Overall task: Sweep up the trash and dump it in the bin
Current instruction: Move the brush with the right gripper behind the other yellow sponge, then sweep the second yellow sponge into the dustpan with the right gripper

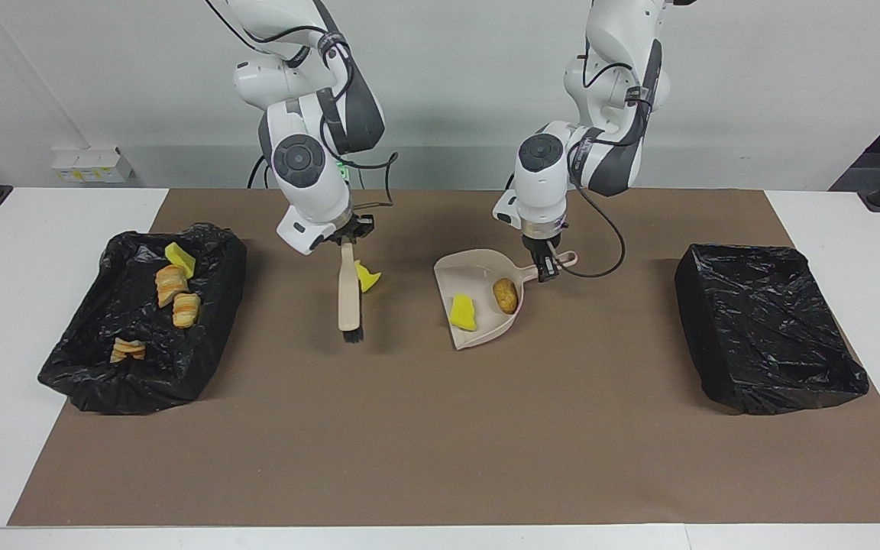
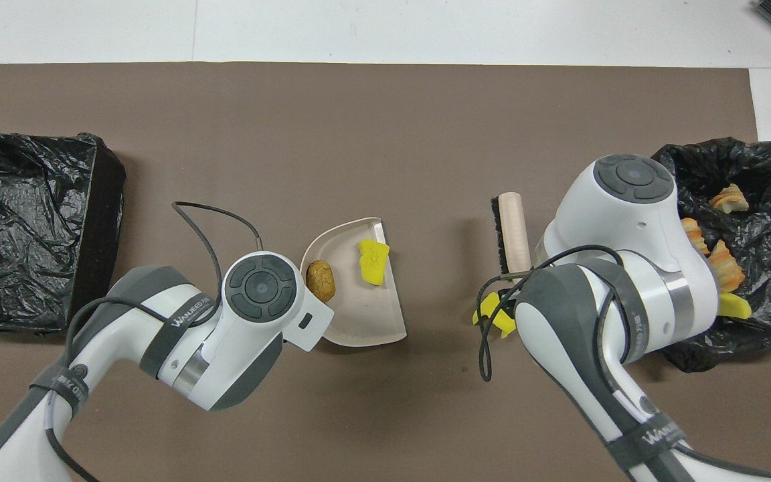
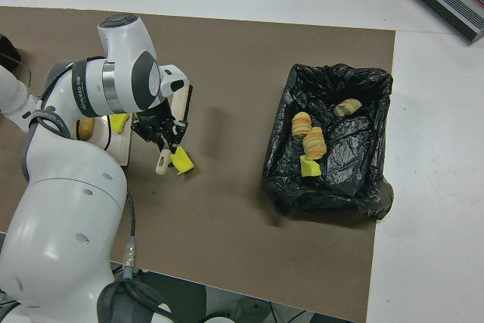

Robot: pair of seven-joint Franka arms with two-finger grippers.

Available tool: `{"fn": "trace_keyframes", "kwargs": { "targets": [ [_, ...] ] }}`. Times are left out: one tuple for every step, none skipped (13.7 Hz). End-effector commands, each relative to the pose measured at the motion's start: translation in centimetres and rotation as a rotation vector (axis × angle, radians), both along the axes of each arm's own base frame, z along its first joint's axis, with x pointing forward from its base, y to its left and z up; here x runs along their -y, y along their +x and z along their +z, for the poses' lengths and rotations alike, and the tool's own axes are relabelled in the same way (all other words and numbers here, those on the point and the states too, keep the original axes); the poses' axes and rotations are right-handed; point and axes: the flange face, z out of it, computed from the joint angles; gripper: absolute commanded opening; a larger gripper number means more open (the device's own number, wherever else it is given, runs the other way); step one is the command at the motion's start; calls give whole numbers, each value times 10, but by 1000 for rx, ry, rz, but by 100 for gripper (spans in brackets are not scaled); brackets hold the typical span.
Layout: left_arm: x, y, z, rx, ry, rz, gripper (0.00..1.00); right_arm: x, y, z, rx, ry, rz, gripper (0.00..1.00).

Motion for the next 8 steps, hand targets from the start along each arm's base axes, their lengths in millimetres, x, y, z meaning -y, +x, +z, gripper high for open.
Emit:
{"fn": "trace_keyframes", "kwargs": {
  "targets": [
    [-1,-8,5,19,14,-13,0,7,-26,-3,-24,-100,-129,0],
    [-1,-8,5,19,14,-13,0,9,-39,-7,-34,-134,-183,0],
    [-1,-8,5,19,14,-13,0,7,-55,-10,-41,-170,-225,0],
    [-1,-8,5,19,14,-13,0,3,-72,-13,-49,-201,-244,0],
    [-2,-9,4,17,16,-13,0,5,-90,-19,-53,-220,-256,0],
    [-2,-9,4,17,16,-13,0,9,-104,-24,-52,-229,-275,0],
    [-2,-9,4,15,18,-12,0,12,-113,-29,-51,-241,-300,0],
    [-2,-9,4,15,18,-12,0,16,-125,-33,-65,-246,-325,0]
  ]
}}
